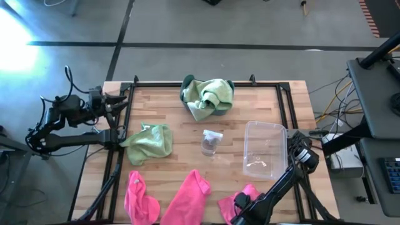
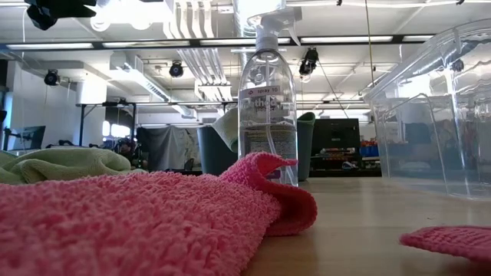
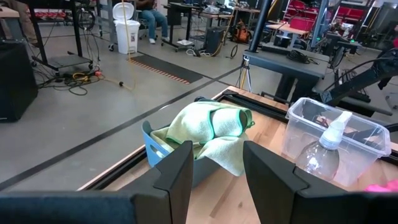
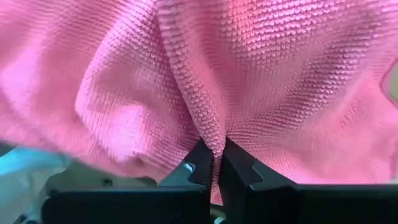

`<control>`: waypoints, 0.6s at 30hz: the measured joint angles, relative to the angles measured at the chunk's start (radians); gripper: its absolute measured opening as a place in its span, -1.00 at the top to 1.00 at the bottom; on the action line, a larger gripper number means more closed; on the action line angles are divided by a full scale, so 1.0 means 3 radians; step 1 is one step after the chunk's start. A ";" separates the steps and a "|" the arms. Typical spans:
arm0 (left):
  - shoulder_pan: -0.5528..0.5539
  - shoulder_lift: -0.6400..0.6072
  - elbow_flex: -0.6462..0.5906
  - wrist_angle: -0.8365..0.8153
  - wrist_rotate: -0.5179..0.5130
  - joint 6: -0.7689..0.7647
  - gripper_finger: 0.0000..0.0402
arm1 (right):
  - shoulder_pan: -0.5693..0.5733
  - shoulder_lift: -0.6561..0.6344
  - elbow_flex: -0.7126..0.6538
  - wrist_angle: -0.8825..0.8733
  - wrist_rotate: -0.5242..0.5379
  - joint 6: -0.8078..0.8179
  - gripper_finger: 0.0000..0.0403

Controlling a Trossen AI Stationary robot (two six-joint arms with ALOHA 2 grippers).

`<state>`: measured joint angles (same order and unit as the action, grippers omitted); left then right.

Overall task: Sort microfiber towel by color & place in baskets
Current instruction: Put the right pink microfiber towel into the transparent bin

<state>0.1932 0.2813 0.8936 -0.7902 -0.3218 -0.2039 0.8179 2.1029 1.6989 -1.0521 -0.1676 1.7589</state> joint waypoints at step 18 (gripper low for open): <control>0.0000 0.0000 0.0000 -0.0001 0.0003 -0.0063 0.37 | 0.0001 -0.1118 0.0041 -0.0085 0.2007 0.0112 0.95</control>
<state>0.1932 0.2813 0.8936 -0.7905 -0.3210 -0.2228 0.8181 1.7675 1.7111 -1.0775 0.4345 1.7925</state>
